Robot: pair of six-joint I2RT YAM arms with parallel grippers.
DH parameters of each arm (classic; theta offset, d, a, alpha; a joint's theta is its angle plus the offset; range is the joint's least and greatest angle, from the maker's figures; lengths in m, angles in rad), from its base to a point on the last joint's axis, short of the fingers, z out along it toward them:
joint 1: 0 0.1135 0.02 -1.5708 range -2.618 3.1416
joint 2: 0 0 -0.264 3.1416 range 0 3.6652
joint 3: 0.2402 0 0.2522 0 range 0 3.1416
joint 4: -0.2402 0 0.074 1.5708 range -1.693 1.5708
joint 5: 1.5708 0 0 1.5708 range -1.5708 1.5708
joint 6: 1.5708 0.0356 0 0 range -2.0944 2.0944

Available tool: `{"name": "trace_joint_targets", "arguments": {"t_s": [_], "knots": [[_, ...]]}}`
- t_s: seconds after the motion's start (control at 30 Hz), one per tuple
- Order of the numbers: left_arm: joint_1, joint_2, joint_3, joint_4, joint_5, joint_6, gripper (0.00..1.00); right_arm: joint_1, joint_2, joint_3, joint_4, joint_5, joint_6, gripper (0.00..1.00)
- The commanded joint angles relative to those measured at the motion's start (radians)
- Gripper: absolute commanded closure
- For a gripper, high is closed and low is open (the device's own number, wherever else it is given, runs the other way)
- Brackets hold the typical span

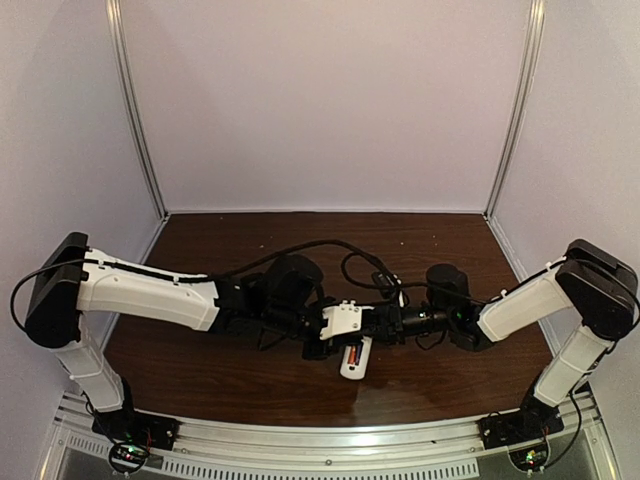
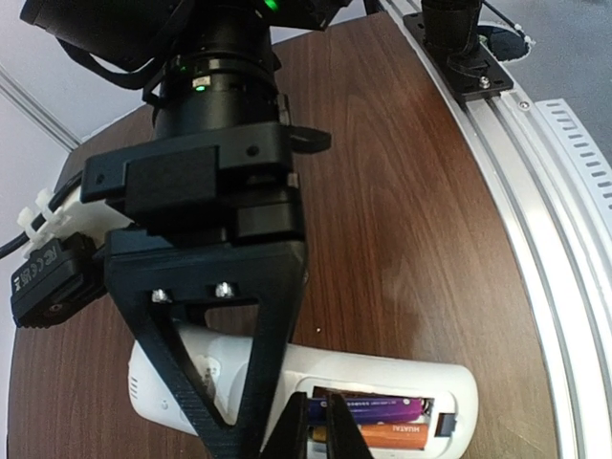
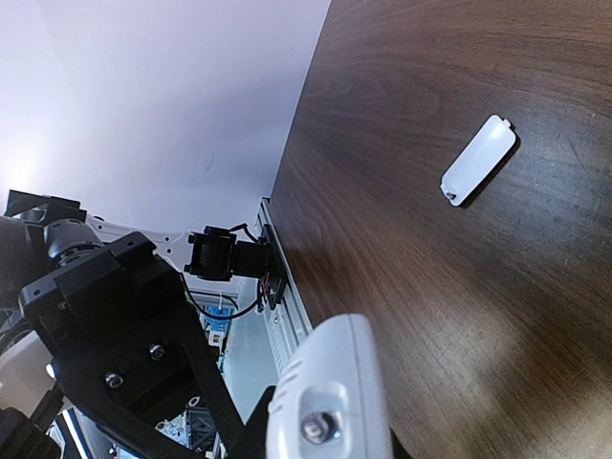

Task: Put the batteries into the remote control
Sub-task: Load the battery into the battery compartment.

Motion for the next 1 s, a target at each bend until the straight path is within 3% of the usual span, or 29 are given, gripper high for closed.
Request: {"name": "trace_joint_targets", "arguments": {"t_s": [0.0, 0.97], "knots": [[-0.014, 0.035, 0.012, -0.033, 0.015, 0.021, 0.90, 0.010, 0.006, 0.029, 0.084, -0.028, 0.025, 1.00], [-0.020, 0.082, 0.007, -0.106, 0.113, 0.011, 0.90, -0.013, -0.069, 0.071, 0.017, -0.039, -0.018, 1.00]]}}
